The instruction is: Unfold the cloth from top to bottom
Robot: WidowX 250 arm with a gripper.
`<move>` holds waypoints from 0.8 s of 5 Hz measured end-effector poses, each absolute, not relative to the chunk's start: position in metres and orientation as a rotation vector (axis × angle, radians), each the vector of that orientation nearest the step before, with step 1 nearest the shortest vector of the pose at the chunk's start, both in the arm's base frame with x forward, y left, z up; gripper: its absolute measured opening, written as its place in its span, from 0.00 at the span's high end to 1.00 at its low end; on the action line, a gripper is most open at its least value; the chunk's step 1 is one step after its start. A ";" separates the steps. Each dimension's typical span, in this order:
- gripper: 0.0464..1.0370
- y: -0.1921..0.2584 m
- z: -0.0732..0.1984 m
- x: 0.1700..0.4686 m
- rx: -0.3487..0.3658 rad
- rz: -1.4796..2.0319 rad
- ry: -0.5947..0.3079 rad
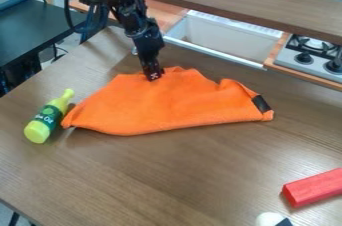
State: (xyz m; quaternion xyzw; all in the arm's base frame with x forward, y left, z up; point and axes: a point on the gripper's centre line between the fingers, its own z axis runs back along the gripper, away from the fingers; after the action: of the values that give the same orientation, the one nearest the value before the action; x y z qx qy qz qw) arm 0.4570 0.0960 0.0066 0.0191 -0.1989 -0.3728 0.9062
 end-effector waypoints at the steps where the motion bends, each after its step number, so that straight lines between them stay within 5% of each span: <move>1: 0.70 0.095 0.007 0.457 0.037 -0.771 -0.414; 4: 0.93 0.083 0.017 0.459 -0.024 -0.782 -0.477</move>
State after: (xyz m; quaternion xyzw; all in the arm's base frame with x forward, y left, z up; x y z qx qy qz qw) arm 0.4591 0.0831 0.0170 -0.0115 -0.2301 -0.3773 0.8970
